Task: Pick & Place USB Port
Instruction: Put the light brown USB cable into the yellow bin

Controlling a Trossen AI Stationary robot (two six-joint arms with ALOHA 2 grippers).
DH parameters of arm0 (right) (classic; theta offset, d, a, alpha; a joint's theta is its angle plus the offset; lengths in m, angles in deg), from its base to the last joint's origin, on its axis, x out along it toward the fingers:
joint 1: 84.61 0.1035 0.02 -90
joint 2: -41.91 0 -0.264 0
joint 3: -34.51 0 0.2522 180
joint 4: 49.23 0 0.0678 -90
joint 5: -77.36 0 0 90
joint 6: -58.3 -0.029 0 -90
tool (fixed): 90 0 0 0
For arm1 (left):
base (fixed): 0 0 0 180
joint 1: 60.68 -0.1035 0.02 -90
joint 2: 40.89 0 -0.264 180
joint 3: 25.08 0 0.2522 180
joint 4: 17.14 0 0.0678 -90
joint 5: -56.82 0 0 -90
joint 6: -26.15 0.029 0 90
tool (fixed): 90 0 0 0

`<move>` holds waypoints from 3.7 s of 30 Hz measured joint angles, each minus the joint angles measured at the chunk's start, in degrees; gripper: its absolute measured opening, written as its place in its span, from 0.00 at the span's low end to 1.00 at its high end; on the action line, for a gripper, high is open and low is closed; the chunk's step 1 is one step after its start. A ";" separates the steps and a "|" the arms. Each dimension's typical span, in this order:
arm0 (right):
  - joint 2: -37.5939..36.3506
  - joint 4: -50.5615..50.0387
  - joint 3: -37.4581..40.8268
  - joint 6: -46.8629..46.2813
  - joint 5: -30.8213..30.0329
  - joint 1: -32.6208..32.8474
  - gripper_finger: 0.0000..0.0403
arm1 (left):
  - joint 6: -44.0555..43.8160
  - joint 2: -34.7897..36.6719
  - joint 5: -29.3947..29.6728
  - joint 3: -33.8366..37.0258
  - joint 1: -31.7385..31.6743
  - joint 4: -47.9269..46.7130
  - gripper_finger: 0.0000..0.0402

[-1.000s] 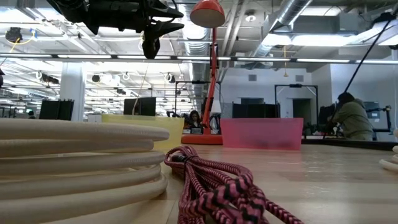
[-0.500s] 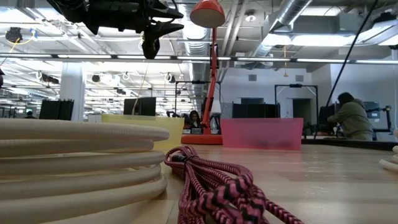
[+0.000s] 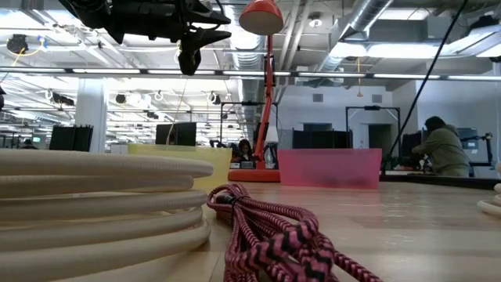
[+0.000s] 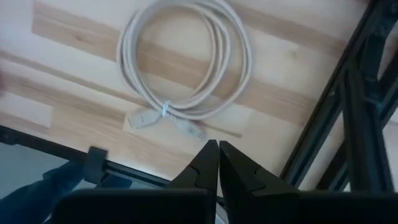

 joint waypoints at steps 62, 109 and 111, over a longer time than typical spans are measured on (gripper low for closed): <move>12.24 26.12 24.22 -0.65 13.04 -11.92 0.37 | 1.96 0.00 0.00 0.00 -0.02 0.01 0.26; -9.14 19.65 12.30 43.13 -34.16 -36.60 0.00 | -13.72 5.96 0.02 0.00 -0.02 0.31 0.23; -9.18 22.94 10.20 49.42 -36.26 -38.96 0.00 | -16.40 5.97 0.00 0.00 -0.02 0.58 0.23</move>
